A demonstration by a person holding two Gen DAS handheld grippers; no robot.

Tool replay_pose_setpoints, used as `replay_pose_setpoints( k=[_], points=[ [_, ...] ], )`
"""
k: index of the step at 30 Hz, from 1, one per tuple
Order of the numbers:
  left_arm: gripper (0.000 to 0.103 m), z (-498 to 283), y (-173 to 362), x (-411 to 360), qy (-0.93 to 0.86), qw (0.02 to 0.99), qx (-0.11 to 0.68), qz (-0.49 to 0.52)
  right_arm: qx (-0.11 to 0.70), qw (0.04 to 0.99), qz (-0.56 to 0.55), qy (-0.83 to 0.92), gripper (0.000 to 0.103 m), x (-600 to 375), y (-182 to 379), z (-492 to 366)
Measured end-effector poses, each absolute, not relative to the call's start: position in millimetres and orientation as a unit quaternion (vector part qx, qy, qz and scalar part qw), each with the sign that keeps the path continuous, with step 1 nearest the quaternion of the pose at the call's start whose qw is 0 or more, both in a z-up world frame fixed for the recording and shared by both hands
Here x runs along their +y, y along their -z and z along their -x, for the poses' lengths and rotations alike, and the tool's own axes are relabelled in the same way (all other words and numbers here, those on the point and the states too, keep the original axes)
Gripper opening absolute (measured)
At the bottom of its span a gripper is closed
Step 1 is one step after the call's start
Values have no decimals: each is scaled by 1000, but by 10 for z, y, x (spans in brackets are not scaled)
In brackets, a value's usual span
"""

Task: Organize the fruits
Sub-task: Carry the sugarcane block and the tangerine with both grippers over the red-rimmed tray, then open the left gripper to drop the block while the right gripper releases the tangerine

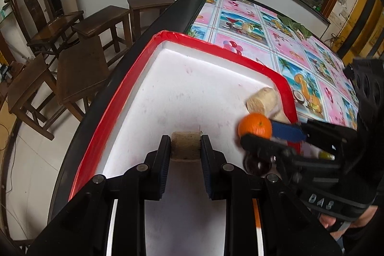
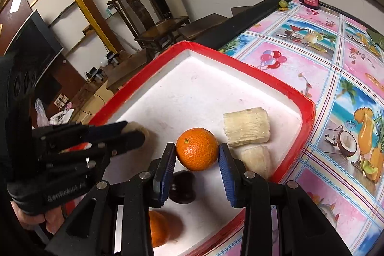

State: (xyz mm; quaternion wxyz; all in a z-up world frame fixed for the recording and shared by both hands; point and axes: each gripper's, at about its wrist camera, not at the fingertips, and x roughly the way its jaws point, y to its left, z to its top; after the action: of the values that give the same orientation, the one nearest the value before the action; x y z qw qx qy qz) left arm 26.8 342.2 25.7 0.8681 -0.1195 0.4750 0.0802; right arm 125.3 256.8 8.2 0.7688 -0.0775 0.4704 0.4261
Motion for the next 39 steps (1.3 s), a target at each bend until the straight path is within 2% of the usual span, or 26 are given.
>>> replay_pose_setpoints(
  k=[13, 16, 17, 20, 21, 22, 24, 26, 30, 32, 34, 39],
  points=[
    [23, -323, -243, 3423, -89, 874, 466, 107, 475, 768, 77, -422, 38, 2505, -106, -1215],
    [25, -304, -233, 3410, -88, 875, 463, 107, 470, 769, 72, -428, 54, 2421, -187, -1180],
    [25, -294, -226, 3399, -87, 875, 464, 105, 463, 770, 71, -432, 55, 2376, -238, -1155],
    [35, -269, -217, 3354, -85, 877, 463, 99, 448, 774, 69, -441, 55, 2203, -415, -1051],
    [44, -262, -222, 3339, -85, 878, 461, 97, 443, 775, 67, -444, 56, 2136, -472, -1014],
    [53, -252, -232, 3317, -87, 880, 458, 93, 439, 778, 65, -445, 59, 2085, -514, -978],
    [58, -240, -254, 3292, -90, 883, 452, 89, 426, 788, 64, -439, 65, 1940, -623, -867],
    [58, -240, -260, 3276, -88, 883, 452, 88, 412, 794, 60, -442, 71, 1800, -717, -731],
    [58, -242, -271, 3218, -87, 883, 453, 83, 403, 795, 42, -451, 75, 1598, -800, -537],
    [62, -232, -283, 3175, -88, 883, 455, 79, 404, 796, 36, -450, 76, 1533, -798, -470],
    [73, -201, -313, 3134, -88, 885, 452, 75, 404, 799, 38, -444, 77, 1478, -775, -408],
    [74, -84, -398, 3048, -86, 888, 447, 65, 409, 805, 43, -428, 79, 1304, -688, -265]
  ],
)
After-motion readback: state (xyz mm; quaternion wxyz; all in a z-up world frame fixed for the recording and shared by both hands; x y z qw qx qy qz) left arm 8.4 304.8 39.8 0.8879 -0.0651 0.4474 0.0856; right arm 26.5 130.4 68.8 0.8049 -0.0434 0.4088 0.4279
